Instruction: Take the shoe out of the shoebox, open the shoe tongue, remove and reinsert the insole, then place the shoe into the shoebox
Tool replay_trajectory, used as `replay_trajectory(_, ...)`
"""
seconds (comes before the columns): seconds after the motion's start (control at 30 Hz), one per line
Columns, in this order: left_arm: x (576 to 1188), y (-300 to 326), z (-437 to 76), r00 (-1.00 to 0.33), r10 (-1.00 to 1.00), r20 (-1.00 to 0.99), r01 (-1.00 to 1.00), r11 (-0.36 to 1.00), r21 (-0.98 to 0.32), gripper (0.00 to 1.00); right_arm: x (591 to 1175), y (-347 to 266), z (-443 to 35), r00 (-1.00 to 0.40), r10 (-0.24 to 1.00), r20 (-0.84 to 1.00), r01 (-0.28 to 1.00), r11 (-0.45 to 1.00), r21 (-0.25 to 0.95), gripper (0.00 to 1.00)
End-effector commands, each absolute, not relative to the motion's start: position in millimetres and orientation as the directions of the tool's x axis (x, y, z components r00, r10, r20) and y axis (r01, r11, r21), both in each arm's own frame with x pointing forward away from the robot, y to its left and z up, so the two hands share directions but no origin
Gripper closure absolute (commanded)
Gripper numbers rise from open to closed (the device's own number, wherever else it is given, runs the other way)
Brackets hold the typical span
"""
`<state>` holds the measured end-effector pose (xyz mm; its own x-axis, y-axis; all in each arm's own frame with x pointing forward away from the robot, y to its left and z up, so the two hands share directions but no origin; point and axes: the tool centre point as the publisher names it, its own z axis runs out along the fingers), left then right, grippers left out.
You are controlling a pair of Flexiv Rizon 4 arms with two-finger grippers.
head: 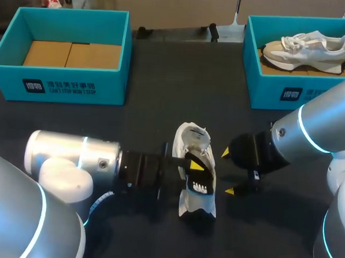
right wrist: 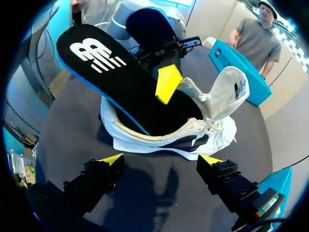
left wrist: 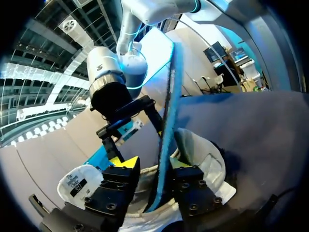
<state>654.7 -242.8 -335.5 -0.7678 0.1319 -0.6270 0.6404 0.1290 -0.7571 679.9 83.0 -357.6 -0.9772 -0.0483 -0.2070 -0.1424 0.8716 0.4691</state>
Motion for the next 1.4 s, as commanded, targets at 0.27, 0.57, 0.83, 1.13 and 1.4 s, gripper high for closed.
replay_trajectory(0.27,636,-225,-329,-0.767,0.142,-0.626,0.642,0.164,-0.749,0.69,679,84,-358,-0.977,-0.046,-0.209,-0.141,0.874,0.466,0.00)
replay_trajectory(0.57,639,-235,-343,-0.777,0.165,-0.607,0.629,0.176,-0.757,1.00,679,84,-358,-0.977,-0.046,-0.209,-0.141,0.874,0.466,0.00)
replay_trajectory(0.83,653,-240,-360,-0.771,0.182,-0.611,0.637,0.195,-0.746,1.00,679,84,-358,-0.977,-0.046,-0.209,-0.141,0.874,0.466,0.00)
replay_trajectory(1.13,665,-233,-367,-0.781,0.149,-0.606,0.624,0.228,-0.747,1.00,679,84,-358,-0.977,-0.046,-0.209,-0.141,0.874,0.466,0.00)
replay_trajectory(1.4,648,-229,-350,-0.779,0.146,-0.610,0.627,0.190,-0.755,0.72,679,84,-358,-0.977,-0.046,-0.209,-0.141,0.874,0.466,0.00)
